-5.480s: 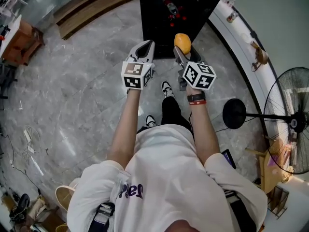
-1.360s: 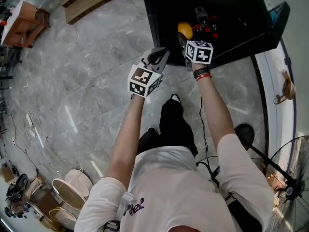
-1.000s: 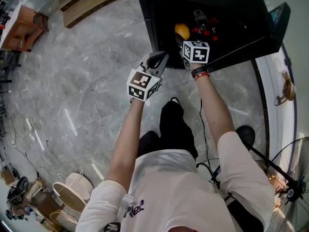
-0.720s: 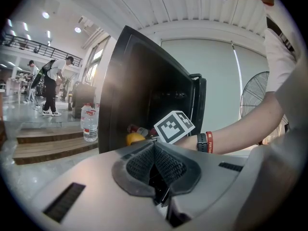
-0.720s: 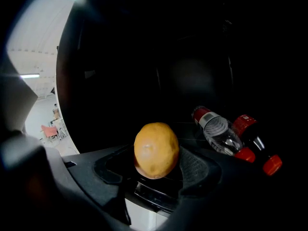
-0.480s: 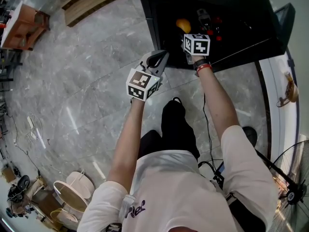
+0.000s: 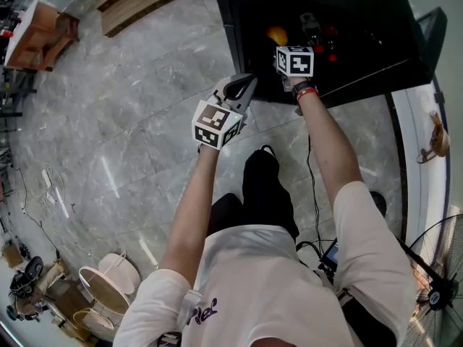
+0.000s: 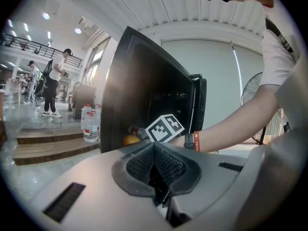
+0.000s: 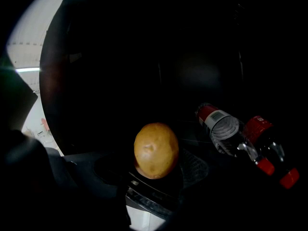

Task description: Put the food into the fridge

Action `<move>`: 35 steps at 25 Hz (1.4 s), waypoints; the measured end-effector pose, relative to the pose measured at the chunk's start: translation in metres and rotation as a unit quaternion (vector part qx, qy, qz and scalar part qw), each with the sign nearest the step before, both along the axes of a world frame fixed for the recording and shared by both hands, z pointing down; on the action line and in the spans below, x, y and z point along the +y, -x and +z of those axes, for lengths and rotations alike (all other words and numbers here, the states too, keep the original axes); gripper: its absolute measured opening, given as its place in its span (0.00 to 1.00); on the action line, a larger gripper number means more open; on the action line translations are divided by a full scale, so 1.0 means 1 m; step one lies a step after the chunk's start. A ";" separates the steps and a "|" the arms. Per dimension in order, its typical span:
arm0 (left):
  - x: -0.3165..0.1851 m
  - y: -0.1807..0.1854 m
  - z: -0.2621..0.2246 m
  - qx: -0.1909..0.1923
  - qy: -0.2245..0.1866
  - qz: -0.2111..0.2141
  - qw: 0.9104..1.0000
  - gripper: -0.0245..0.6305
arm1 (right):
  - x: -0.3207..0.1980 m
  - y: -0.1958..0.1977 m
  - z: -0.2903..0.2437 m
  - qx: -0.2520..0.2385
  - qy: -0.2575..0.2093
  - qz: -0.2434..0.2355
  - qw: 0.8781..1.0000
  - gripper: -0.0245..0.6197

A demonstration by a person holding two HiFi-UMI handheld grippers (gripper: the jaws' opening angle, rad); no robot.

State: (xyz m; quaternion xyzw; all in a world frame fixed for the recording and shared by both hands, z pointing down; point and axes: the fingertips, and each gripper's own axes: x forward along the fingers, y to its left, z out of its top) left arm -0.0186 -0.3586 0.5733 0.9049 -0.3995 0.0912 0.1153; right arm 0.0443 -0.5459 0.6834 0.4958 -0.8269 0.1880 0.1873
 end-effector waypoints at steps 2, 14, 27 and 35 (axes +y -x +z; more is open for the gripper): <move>0.001 0.000 -0.001 0.001 -0.001 0.000 1.000 0.07 | -0.002 0.003 -0.002 0.001 -0.005 -0.003 1.000 0.52; 0.008 0.000 -0.003 0.002 -0.002 0.000 1.000 0.07 | -0.001 0.004 -0.008 0.027 0.002 -0.004 1.000 0.56; 0.021 0.004 -0.018 0.010 -0.001 0.000 1.000 0.07 | 0.017 -0.004 -0.025 0.028 -0.013 0.005 1.000 0.65; 0.036 0.007 -0.035 0.014 0.002 -0.006 1.000 0.07 | 0.045 -0.020 -0.040 0.026 0.001 0.023 0.999 0.65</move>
